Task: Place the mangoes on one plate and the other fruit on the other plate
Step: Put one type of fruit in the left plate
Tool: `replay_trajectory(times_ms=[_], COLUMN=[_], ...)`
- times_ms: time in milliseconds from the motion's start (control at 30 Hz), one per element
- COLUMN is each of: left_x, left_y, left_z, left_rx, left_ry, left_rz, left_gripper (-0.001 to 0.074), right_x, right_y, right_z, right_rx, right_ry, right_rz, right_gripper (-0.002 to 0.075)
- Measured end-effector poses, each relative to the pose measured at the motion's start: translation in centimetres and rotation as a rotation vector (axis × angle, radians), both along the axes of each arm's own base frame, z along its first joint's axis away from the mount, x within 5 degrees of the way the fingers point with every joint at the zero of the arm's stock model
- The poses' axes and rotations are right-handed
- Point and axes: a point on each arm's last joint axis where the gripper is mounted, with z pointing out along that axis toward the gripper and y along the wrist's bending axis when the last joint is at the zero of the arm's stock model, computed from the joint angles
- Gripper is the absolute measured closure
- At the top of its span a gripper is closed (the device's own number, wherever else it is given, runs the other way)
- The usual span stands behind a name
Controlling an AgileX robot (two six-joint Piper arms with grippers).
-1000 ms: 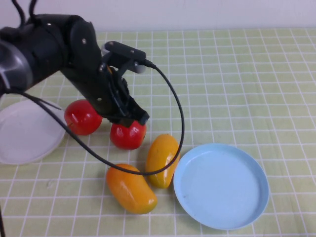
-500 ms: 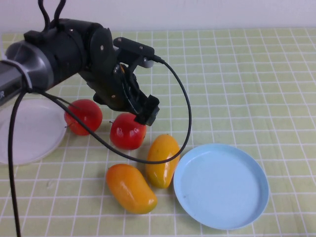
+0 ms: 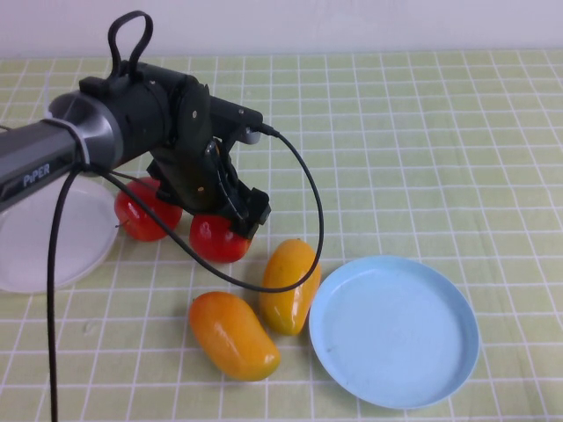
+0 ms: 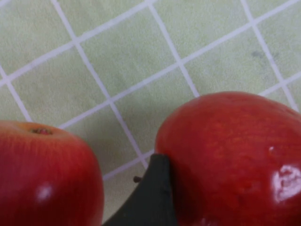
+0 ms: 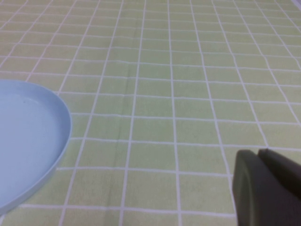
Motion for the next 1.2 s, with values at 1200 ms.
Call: replay_trajectory(times_ms=[1200], left_x=[0.2], left_y=[14.5], left_z=[8.2], left_rx=[0.172], left_ry=[-0.054], left_rz=[0.371], left_gripper=[0.0066], right_x=[0.0], right_y=[0.0], right_z=[0.0], right_rx=[0.001], right_ry=[0.000], right_rz=[0.000], right_gripper=[0.0744])
